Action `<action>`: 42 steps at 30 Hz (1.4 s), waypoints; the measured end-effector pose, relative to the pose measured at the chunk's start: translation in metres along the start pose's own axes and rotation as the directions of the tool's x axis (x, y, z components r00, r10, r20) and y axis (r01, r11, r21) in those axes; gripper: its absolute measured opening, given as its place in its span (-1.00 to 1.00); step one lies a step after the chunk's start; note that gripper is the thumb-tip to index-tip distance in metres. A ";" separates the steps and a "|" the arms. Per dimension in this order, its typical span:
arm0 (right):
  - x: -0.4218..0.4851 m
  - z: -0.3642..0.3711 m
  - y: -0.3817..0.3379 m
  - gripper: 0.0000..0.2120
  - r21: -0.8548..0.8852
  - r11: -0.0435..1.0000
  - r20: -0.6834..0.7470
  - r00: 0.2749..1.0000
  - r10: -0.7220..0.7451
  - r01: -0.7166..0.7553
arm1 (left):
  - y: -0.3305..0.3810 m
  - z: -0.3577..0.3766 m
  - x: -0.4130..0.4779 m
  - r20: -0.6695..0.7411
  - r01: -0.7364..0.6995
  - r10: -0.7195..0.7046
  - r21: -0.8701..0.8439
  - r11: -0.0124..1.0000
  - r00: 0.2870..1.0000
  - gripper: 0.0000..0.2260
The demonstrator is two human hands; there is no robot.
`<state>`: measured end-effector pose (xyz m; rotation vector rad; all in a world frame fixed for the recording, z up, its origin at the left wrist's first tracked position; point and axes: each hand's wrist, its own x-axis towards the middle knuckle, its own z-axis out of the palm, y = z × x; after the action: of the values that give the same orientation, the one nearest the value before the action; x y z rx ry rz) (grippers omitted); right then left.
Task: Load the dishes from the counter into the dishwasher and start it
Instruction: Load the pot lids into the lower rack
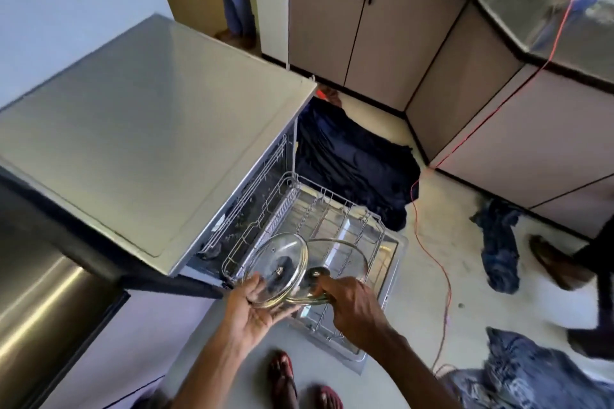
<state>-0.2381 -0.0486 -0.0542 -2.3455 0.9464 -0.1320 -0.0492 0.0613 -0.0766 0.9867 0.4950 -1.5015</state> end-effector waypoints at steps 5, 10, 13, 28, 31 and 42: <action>0.033 0.059 0.060 -0.66 0.025 0.998 -0.146 0.988 -0.055 0.060 | -0.004 -0.021 0.085 -0.070 -0.080 0.086 0.091 0.993 0.994 -0.81; 0.047 0.123 0.113 -0.69 0.076 0.986 -0.240 0.957 0.162 -0.148 | -0.026 -0.038 0.156 -0.090 -0.110 0.129 0.195 0.975 0.988 -0.57; 0.049 0.158 0.141 -0.71 0.229 0.952 -0.299 0.917 0.266 -0.202 | -0.040 -0.054 0.194 -0.094 -0.171 0.205 0.288 0.942 0.974 -0.68; 0.052 0.187 0.203 -0.78 0.798 0.332 0.221 0.758 0.614 -0.502 | -0.076 -0.061 0.242 -0.178 -0.264 0.345 0.363 0.893 0.921 -0.80; 0.070 0.168 0.204 -0.76 0.898 0.148 0.241 0.744 0.624 -0.415 | -0.068 -0.055 0.240 -0.135 -0.337 0.415 0.388 0.858 0.900 -0.76; 0.141 0.158 0.243 -0.77 0.760 -0.228 0.612 0.551 0.567 -0.609 | -0.042 -0.028 0.270 -0.043 -0.337 0.413 0.507 0.794 0.909 -0.68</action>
<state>-0.2317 -0.2010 -0.3381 -0.4205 1.3105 -0.2105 -0.0612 -0.0681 -0.3185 1.5111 -0.0022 -1.2062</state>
